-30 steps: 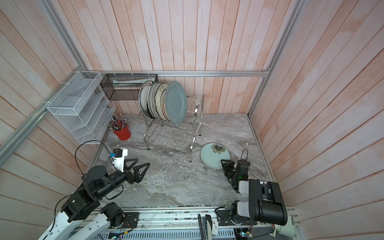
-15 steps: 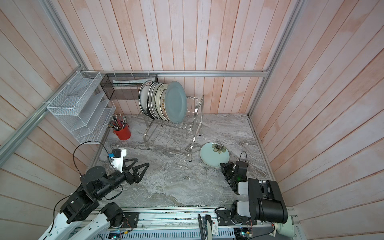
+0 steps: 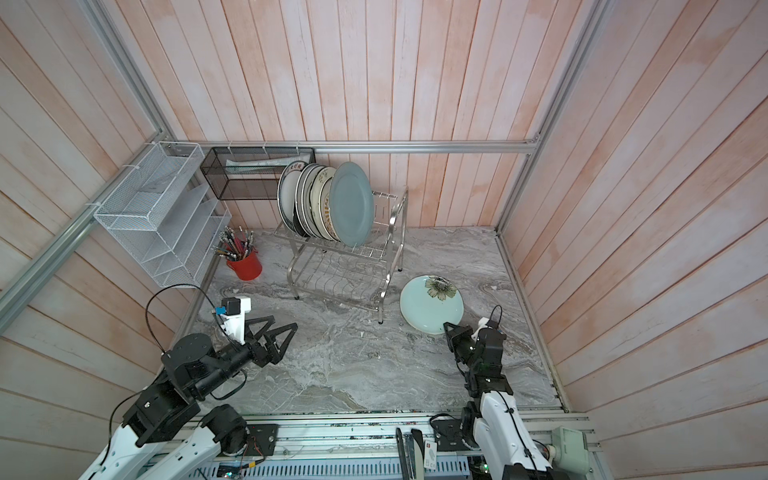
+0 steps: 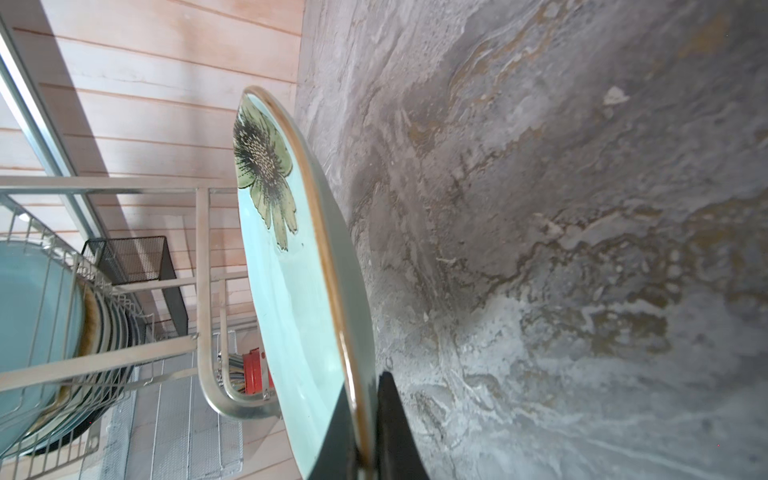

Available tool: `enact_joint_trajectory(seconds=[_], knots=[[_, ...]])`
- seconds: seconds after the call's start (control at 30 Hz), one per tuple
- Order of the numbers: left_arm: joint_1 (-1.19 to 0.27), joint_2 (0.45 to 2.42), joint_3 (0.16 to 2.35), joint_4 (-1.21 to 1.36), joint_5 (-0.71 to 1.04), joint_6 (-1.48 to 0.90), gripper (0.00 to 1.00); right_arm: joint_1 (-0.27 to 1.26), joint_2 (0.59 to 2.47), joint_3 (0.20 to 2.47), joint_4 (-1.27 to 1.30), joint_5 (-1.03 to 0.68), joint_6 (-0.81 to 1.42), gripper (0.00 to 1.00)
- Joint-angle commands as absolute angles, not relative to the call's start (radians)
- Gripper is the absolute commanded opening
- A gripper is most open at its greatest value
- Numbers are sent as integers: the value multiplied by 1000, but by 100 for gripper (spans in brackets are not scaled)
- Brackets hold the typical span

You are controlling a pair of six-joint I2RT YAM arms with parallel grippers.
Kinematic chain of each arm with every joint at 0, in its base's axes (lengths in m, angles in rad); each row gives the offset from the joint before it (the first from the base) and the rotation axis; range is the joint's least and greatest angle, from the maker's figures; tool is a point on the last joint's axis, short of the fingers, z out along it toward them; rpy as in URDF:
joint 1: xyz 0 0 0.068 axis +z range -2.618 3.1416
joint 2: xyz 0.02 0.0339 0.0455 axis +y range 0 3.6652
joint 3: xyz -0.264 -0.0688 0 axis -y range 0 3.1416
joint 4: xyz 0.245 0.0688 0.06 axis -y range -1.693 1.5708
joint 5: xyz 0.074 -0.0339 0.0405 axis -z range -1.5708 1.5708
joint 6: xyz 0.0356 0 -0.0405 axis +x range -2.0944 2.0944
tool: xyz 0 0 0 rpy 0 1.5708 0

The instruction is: Load the plates into the dish rack

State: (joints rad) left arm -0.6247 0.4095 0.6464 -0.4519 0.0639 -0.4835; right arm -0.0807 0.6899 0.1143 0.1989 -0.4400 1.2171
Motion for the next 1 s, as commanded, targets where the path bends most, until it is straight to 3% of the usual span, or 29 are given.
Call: enact_joint_trajectory(seconds=[0.0, 0.23, 0.5, 0.73, 0.97], knots=[[-623, 401, 598, -372, 84, -535, 100, -72, 595, 208, 79, -560, 1144, 0], [-623, 452, 533, -249, 193, -593, 99, 16, 454, 316, -117, -601, 1098, 0], [-643, 670, 484, 1, 328, -708, 93, 245, 439, 376, -117, -491, 1147, 0], [-766, 915, 527, 140, 215, -776, 92, 469, 485, 371, -20, -363, 1199, 0], [-775, 1068, 557, 184, 128, -872, 83, 578, 538, 364, 56, -317, 1212, 0]])
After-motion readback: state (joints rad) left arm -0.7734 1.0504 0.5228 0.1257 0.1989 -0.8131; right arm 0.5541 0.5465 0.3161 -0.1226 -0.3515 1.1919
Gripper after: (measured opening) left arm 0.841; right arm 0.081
